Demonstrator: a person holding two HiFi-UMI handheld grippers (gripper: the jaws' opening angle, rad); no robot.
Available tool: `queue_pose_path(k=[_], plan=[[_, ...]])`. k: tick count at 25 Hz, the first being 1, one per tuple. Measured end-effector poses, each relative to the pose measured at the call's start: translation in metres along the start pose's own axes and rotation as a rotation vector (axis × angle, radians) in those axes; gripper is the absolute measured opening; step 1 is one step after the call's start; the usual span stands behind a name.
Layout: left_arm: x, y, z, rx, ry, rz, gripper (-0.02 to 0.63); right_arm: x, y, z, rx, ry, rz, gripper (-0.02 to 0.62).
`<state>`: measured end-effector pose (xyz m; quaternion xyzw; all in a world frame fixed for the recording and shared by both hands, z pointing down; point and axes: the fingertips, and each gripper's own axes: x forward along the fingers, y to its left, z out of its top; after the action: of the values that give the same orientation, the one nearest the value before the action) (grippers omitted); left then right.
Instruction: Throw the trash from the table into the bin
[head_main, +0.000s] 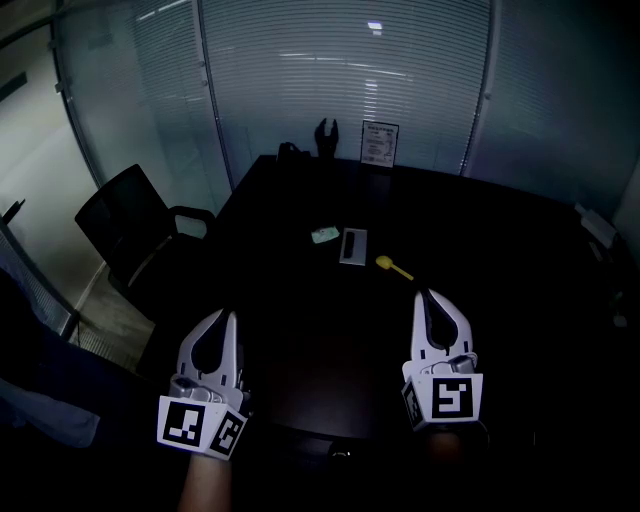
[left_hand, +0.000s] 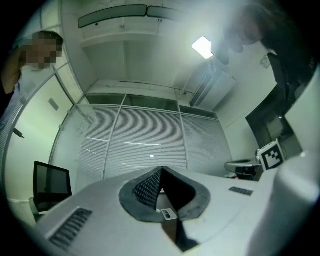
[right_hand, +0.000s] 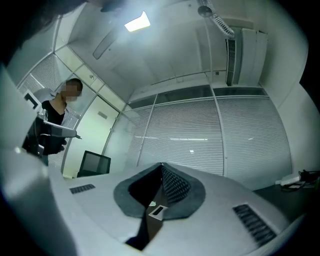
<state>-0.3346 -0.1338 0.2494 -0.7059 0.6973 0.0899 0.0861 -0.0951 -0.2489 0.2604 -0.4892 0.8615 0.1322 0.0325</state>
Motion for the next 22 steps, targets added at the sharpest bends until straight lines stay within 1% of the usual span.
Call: queue_pose_path(k=[5, 9, 12, 17, 22], plan=[[0.057, 0.009, -0.006, 0.014, -0.009, 0.014, 0.000, 0.057, -0.017, -0.016, 0.011, -0.008, 0.024, 0.006], [0.089, 0.013, -0.014, 0.019, -0.012, 0.028, 0.000, 0.087, -0.030, -0.029, 0.019, 0.005, 0.030, 0.006], [0.104, 0.016, -0.022, 0.016, -0.005, 0.026, 0.000, 0.105, -0.036, -0.033, 0.016, -0.001, 0.031, 0.006], [0.116, 0.024, -0.032, 0.009, 0.016, 0.026, 0.000, 0.117, -0.038, -0.043, 0.042, 0.029, 0.014, 0.006], [0.125, 0.036, -0.031, -0.001, 0.027, 0.012, 0.000, 0.127, -0.034, -0.040, 0.031, 0.033, 0.003, 0.006]])
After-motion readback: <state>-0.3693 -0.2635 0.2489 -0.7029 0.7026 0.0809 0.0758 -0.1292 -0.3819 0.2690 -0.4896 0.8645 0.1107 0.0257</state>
